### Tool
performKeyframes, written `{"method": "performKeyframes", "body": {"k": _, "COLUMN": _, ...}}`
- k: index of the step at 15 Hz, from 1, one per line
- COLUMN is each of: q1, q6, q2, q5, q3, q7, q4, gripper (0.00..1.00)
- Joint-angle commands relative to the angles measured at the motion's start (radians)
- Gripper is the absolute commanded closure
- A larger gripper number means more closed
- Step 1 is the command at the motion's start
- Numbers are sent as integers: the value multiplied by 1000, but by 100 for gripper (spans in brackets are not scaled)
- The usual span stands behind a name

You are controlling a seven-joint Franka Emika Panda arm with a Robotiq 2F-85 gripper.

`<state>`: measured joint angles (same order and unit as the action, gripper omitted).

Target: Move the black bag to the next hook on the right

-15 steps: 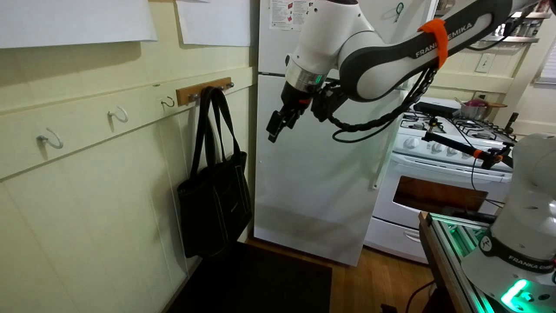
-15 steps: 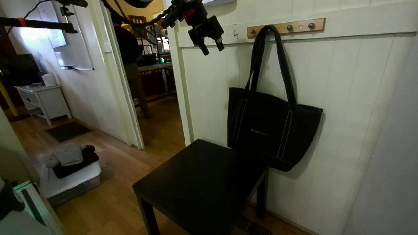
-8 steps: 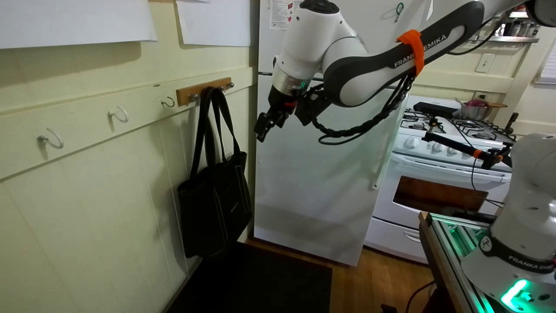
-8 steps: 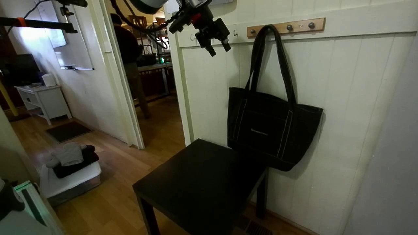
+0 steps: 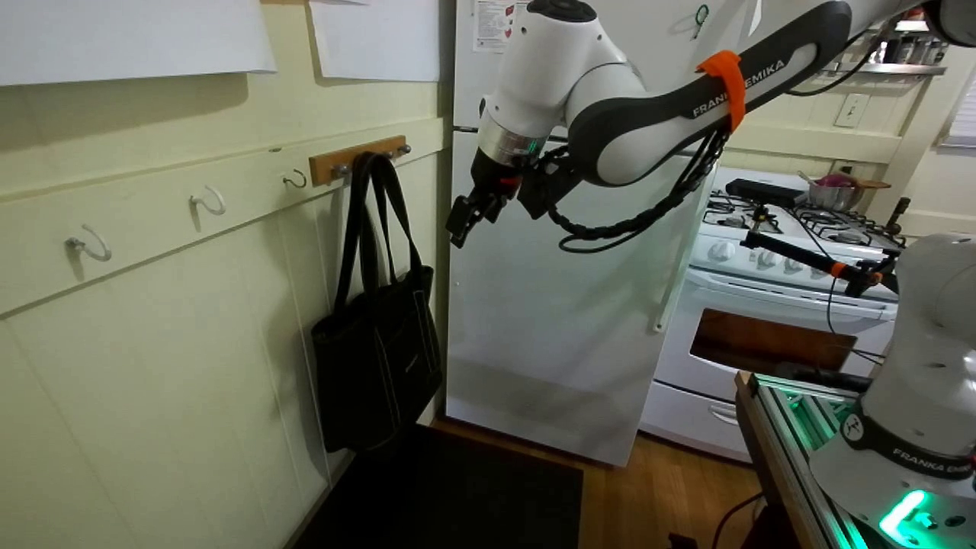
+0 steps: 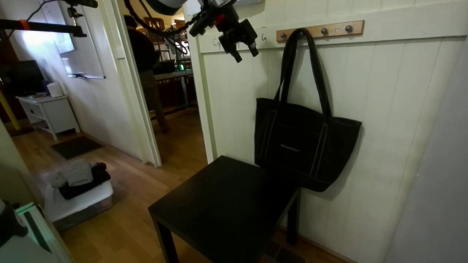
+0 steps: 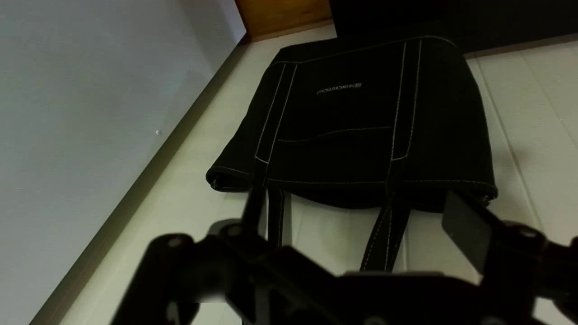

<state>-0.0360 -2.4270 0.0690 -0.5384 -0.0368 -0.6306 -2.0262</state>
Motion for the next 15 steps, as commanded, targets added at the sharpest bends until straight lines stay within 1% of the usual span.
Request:
{"method": "performKeyframes", "body": {"k": 1, "q1": 36, "q6": -31, "q2": 45, "q5": -120, "q3": 35, "q7": -63, "q4": 45, "gripper": 0}}
{"method": "performKeyframes", "body": {"k": 3, "q1": 48, "q6": -54, "q2": 79, "q5": -219, "q3": 48, "q7": -106, "q4": 80, "gripper": 0}}
{"method": "performKeyframes", "body": {"k": 6, "q1": 60, "q6": -98, "q2": 132, "q5": -318, "q3": 67, "q7": -168, "q4": 126, "gripper": 0}}
{"method": "performKeyframes", "body": {"k": 11, "q1": 84, "q6": -166, "q2": 236, "q5": -389, "q3": 100, "q7": -218, "q4": 217, "gripper": 0}}
{"method": "performKeyframes", "body": {"k": 15, "q1": 106, "q6": -171, "q2": 309, "q5": -458, "q3": 131, "q7": -247, "q4": 300, "gripper": 0}}
